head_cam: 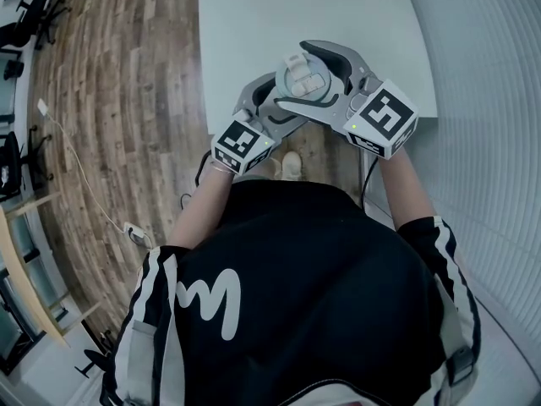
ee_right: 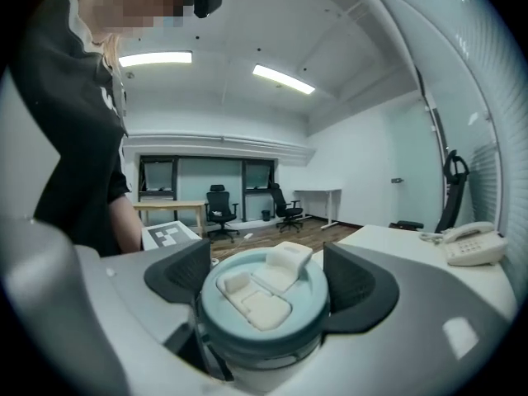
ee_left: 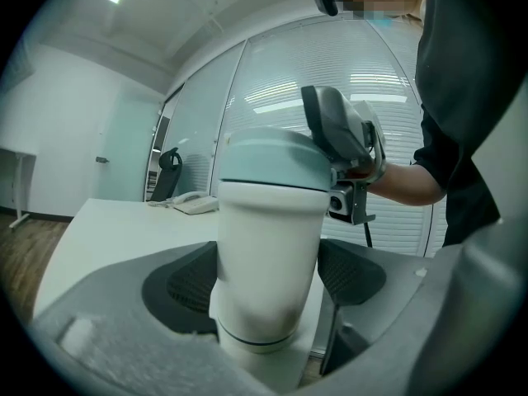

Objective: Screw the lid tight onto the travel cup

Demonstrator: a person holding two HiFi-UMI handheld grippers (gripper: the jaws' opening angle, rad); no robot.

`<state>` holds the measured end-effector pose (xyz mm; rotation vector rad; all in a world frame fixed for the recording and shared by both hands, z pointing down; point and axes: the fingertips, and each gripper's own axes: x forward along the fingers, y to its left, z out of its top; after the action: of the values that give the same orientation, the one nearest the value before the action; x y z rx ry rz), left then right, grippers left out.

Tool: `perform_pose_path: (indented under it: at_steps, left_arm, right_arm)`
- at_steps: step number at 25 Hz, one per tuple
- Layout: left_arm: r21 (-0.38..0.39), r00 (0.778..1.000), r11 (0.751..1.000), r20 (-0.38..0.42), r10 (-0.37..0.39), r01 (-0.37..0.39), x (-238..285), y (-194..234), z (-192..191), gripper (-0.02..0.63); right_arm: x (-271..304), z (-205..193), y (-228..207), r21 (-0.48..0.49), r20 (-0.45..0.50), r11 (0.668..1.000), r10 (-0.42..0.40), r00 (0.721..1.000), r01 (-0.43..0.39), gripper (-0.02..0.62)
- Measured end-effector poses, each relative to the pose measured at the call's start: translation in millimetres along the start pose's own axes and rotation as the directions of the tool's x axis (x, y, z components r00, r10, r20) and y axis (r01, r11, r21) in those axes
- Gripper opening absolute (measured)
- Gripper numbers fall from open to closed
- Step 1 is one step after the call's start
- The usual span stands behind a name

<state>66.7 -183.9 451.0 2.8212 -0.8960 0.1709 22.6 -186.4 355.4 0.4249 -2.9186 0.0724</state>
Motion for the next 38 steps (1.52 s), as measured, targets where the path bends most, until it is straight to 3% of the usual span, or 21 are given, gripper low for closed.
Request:
perform_pose_path:
  at_steps: [10,19,20,22,25,27,30,33,38]
  left_arm:
    - [0.004,1.000,1.000,0.003,0.016,-0.016,3.5,-1.8,0.0,0.390]
    - [0.031,0.999,0.999,0.008,0.044,-0.044,0.3,-0.5,-5.2,0.388]
    - [0.031,0.999,0.999,0.008,0.043,-0.043,-0.2,-0.5,-5.8,0.389]
    - [0.028,0.999,0.999,0.007,0.039,-0.039,-0.4,-0.4,-6.2,0.390]
    - [0.016,1.000,0.999,-0.001,0.028,-0.028,1.8,-1.6,-6.3,0.388]
    - [0.010,1.000,1.000,-0.004,0.023,-0.023,2.4,-1.5,-6.7,0.390]
    - [0.009,1.000,1.000,-0.004,0.022,-0.022,3.3,-0.3,-5.0,0.390]
    - [0.014,1.000,1.000,-0.001,0.023,-0.023,4.4,-1.5,-2.2,0.390]
    - [0.010,1.000,1.000,-0.007,0.021,-0.021,1.6,-2.0,-5.9,0.390]
  right_arm:
    - [-8.2,-1.2,-9.7,0.033,0.027,0.970,-0.240,0.970,0.239,0.422]
    - [-10.8,-3.9,-12.1,0.065,0.033,0.883,-0.468,0.883,0.465,0.419]
    - [-9.9,-4.3,-10.9,0.070,0.037,0.885,-0.464,0.885,0.461,0.413]
    - [-7.4,-4.4,-5.8,0.081,0.044,0.921,-0.386,0.921,0.382,0.429]
    - [-7.1,-1.3,5.7,0.024,0.042,0.991,-0.131,0.991,0.130,0.476]
    - [-7.0,-6.7,8.6,-0.048,-0.021,0.999,0.013,1.000,-0.014,0.476]
    - [-5.3,-10.5,2.9,-0.049,-0.062,0.991,0.118,0.991,-0.121,0.483]
    - [-6.3,-6.5,0.7,-0.027,-0.052,0.992,0.122,0.991,-0.123,0.448]
    - [-3.4,-10.2,-3.6,0.005,-0.059,0.997,-0.081,0.995,0.081,0.448]
